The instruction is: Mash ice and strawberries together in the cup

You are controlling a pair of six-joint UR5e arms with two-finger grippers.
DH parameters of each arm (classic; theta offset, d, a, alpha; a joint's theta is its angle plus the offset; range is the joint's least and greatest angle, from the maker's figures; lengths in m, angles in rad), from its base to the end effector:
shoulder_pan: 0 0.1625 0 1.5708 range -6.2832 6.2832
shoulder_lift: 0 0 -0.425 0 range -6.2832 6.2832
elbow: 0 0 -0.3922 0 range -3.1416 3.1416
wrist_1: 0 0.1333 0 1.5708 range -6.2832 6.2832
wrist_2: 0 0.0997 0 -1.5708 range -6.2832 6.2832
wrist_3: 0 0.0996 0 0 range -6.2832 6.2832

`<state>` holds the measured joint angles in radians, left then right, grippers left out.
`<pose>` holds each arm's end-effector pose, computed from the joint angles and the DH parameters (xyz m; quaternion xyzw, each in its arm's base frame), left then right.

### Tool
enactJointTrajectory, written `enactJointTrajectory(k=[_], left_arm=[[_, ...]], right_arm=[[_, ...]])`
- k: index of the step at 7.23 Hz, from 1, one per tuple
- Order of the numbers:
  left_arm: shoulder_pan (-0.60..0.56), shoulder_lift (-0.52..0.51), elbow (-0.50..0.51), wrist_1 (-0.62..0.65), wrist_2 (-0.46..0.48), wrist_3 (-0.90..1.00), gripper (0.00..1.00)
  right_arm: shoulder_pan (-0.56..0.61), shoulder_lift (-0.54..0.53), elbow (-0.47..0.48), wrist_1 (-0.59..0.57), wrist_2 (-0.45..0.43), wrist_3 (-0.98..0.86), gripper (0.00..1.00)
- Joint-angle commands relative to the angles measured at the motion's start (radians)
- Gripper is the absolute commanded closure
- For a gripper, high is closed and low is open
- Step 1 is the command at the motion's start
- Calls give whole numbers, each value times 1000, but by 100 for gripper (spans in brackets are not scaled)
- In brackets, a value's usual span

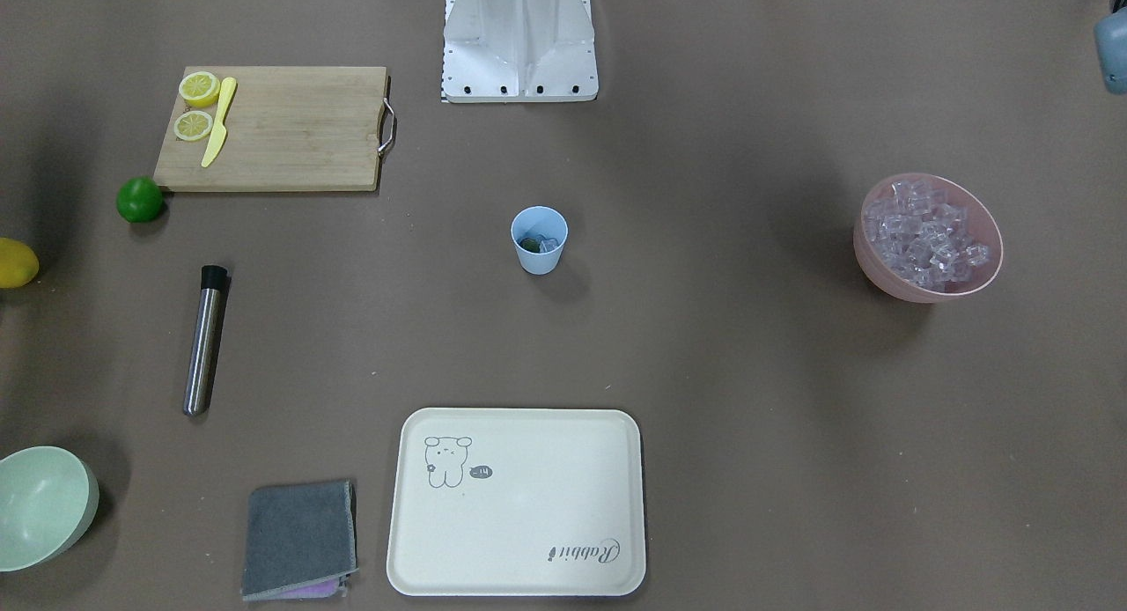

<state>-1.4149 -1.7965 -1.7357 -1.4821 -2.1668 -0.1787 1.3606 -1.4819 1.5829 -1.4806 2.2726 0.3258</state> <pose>0.0132 -0.5825 0.4764 0.0934 0.3102 0.0334 0.9455 -0.0452 -0.5428 0.6020 -0.0042 -0.3537 0.0212 0.9351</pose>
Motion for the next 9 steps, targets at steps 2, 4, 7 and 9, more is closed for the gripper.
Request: enactJointTrajectory(k=[2, 4, 7, 9], left_arm=[[-12, 66, 27, -62, 1, 7, 2], [-21, 81, 170, -220, -2, 56, 2], [-30, 80, 277, -311, -5, 64, 2], [-36, 80, 278, -311, -5, 64, 2]], right_arm=[[15, 5, 2, 2, 2, -1, 1], [17, 9, 2, 2, 11, -1, 0], [49, 3, 9, -9, 34, -2, 0], [54, 5, 0, -10, 36, -2, 1]])
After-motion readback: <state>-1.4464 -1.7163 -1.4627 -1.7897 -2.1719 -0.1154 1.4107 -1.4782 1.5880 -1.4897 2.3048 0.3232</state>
